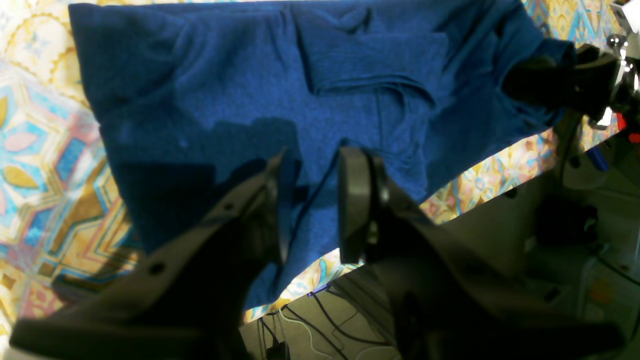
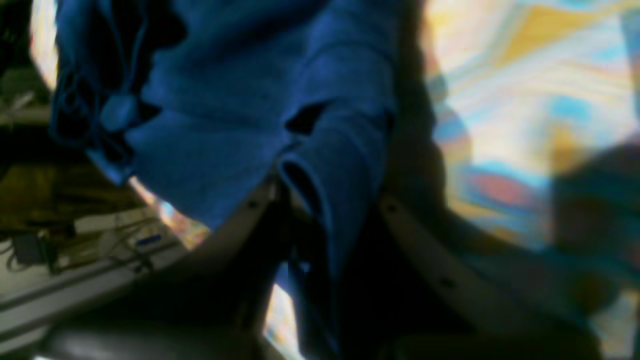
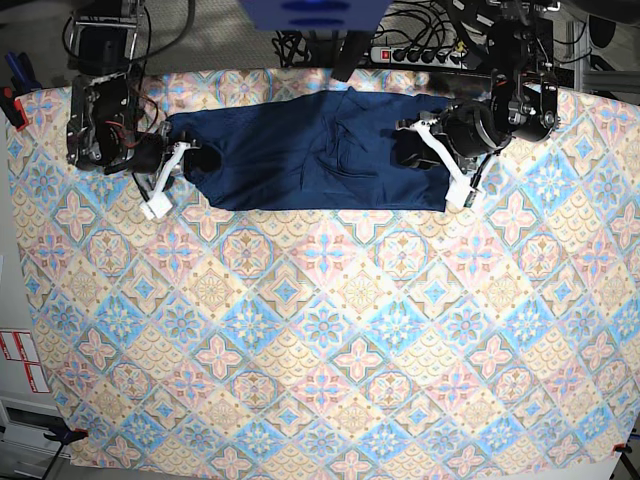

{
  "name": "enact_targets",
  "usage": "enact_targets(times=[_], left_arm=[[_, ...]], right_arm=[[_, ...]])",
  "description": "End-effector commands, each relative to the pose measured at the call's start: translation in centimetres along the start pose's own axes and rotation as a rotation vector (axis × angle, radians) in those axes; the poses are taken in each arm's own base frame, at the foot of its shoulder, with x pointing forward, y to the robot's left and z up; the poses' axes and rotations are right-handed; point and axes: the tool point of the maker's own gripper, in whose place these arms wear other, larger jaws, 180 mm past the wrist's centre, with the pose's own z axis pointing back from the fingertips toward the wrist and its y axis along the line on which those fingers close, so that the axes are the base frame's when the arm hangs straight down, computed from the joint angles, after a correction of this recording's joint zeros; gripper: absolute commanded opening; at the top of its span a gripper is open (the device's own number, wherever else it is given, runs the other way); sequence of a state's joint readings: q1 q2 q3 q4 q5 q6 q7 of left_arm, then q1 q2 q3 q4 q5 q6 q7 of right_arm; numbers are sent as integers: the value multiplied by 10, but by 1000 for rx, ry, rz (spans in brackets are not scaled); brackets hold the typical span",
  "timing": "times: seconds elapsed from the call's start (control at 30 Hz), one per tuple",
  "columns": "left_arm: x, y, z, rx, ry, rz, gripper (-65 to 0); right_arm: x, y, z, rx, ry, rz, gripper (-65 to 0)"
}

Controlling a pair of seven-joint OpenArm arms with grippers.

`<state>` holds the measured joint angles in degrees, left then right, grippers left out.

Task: Fold the T-shirt properly
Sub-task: 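Grasp the shirt's ends with both grippers and pull them inward, then fold the end held by the right gripper over toward the left gripper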

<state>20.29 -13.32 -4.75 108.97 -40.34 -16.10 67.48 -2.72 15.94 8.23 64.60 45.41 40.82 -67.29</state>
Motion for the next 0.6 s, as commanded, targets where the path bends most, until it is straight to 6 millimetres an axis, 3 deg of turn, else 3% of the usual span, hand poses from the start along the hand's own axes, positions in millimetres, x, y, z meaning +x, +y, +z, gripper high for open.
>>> enact_targets(times=[0.0, 0.23, 0.4, 0.47, 0.57], left_arm=[[9, -5, 3, -14, -36, -4, -509], [11, -14, -2, -37, -53, 22, -509], [14, -11, 0, -28, -73, 46, -509], [14, -10, 0, -27, -73, 45, -509], [15, -6, 2, -15, -80, 52, -509]], right_arm=[[15, -16, 15, -61, -10, 17, -647], [65, -29, 37, -102, -85, 42, -647], [86, -32, 36, -87, -105, 23, -647], [86, -30, 38, -91, -90, 36, -647], [97, -19, 46, -105, -81, 109, -647]])
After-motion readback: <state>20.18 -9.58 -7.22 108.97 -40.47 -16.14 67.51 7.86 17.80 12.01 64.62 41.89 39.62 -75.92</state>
